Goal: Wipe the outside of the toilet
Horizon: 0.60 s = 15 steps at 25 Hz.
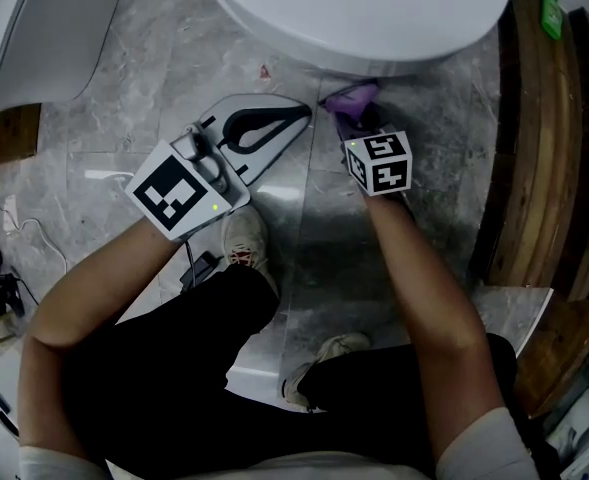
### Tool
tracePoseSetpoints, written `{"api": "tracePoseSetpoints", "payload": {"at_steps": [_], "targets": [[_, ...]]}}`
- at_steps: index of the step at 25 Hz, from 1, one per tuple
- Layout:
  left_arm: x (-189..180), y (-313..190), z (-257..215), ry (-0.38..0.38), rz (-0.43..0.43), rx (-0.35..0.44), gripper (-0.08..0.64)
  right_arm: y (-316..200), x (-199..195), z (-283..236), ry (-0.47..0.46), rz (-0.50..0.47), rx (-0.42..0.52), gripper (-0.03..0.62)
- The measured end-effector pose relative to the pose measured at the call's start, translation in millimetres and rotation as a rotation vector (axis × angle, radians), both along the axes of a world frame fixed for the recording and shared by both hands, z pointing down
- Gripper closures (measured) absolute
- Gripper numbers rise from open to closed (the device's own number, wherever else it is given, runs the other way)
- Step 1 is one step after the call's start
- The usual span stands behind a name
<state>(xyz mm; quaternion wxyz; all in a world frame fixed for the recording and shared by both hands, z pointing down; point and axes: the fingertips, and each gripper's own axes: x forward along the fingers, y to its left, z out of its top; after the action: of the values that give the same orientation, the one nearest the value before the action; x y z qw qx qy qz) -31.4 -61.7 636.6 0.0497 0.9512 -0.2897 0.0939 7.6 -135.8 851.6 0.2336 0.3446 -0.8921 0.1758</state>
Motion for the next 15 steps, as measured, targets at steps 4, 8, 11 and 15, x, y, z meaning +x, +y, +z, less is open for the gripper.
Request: {"api": "tracePoseSetpoints", "payload": {"at_steps": [4,8,11,15], "targets": [[8,-1,-4,0.0,0.026,0.023,0.561,9,-2,-36,-0.056,-0.014,0.06,0.5],[20,5,-1,-0.028,0.084,0.03,0.56,27,-1,-64,-0.09,-0.031,0.101,0.5],[26,4,-4,-0.028,0.119,0.017,0.56,32,-2,-77,-0.079,-0.059,0.107,0.5],[33,2,-29,-0.006,0.121,-0.022,0.56,35,3,-112,-0.077,-0.05,0.098,0.5]]}}
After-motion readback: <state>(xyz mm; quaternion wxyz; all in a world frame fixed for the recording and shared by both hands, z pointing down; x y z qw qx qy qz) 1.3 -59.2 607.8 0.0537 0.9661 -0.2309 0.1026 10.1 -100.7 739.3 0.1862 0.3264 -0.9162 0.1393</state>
